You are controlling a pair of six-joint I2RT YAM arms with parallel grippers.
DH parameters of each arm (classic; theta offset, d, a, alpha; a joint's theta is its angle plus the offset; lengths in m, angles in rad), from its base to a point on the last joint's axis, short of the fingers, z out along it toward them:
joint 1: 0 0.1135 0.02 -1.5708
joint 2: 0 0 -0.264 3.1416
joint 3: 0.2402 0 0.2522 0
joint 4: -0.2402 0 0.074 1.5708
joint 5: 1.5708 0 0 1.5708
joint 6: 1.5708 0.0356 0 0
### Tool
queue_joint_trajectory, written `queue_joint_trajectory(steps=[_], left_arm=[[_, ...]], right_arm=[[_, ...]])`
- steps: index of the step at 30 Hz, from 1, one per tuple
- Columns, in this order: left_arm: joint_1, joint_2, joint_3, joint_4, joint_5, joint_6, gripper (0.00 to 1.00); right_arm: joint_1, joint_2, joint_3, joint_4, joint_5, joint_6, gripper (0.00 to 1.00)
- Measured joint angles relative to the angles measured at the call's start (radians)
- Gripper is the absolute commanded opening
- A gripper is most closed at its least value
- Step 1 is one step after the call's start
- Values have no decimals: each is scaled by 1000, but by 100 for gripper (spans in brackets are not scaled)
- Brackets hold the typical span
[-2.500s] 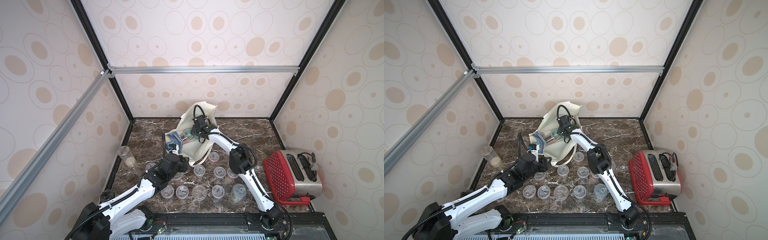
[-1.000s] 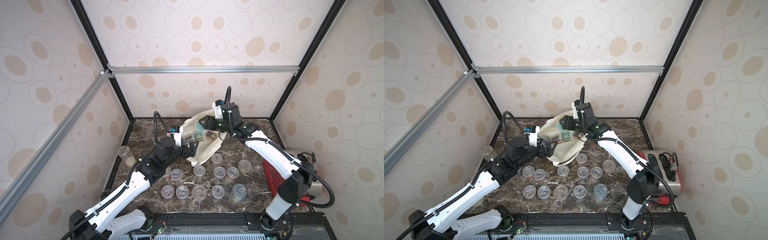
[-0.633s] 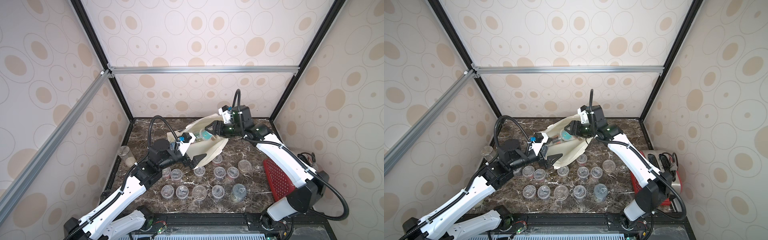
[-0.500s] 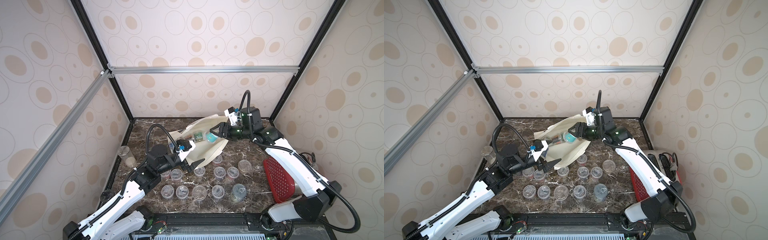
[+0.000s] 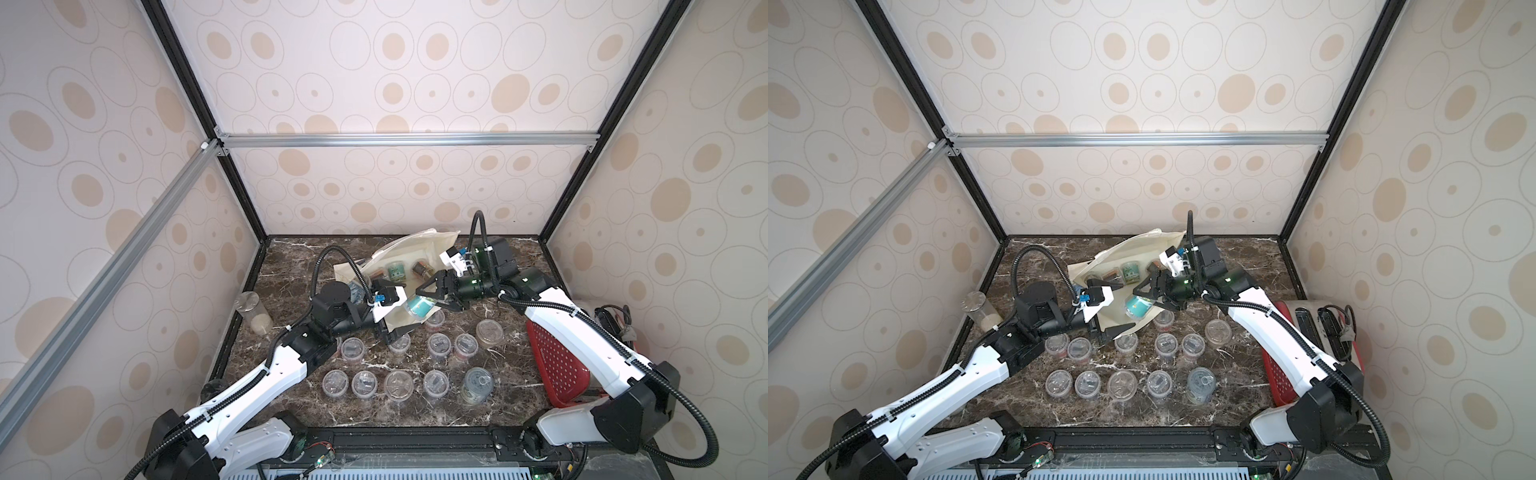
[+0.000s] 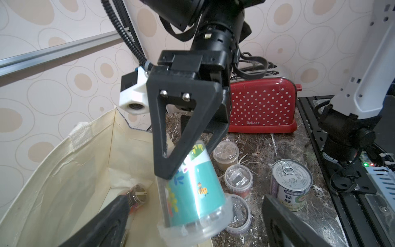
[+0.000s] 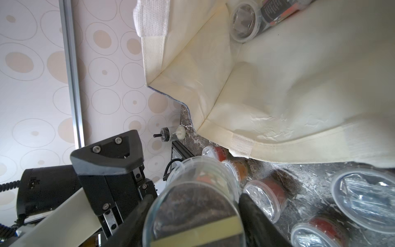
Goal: Take out the seed jars from the canvas bag
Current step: Place the seed jar at the center of the board.
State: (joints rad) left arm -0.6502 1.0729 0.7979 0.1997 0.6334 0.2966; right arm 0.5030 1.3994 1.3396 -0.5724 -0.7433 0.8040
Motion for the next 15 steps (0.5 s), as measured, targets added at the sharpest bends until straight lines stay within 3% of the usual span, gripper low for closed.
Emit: queue_joint_trajectory(steps=[4, 15], left_arm=[[-2, 5, -16, -7, 30, 66, 98], [-3, -6, -27, -135, 54, 485, 98]], right_arm=[[7, 26, 0, 12, -59, 2, 64], [9, 109, 7, -156, -117, -142, 64]])
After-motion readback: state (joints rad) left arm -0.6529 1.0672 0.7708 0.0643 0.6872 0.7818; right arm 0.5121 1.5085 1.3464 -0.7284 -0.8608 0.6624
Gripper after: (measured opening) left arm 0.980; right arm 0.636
